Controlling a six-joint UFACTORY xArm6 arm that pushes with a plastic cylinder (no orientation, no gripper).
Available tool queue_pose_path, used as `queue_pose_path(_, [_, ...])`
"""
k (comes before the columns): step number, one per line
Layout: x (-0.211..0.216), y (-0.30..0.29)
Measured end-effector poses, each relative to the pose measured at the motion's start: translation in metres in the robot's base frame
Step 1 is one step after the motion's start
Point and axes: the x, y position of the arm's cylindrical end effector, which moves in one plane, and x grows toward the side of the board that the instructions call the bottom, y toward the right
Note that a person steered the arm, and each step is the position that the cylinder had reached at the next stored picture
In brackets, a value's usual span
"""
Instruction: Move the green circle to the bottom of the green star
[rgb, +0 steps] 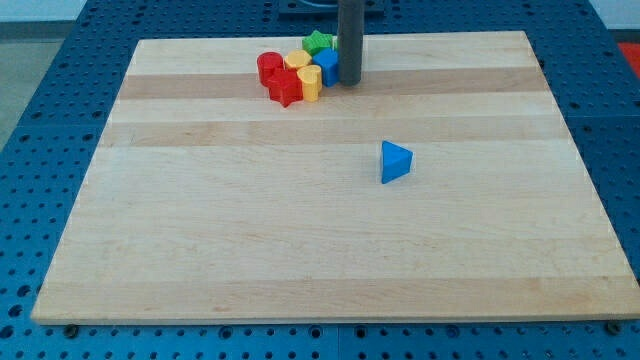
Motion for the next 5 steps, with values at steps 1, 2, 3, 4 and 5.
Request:
queue_pose_path(1, [0.008,0.020])
queue_pose_path(2, [0.010,0.032])
queue_pose_path(3, [-0.063,0.043])
queue_pose_path(4, [-0.103,0.042])
queue_pose_path(5, [-0.102,0.031])
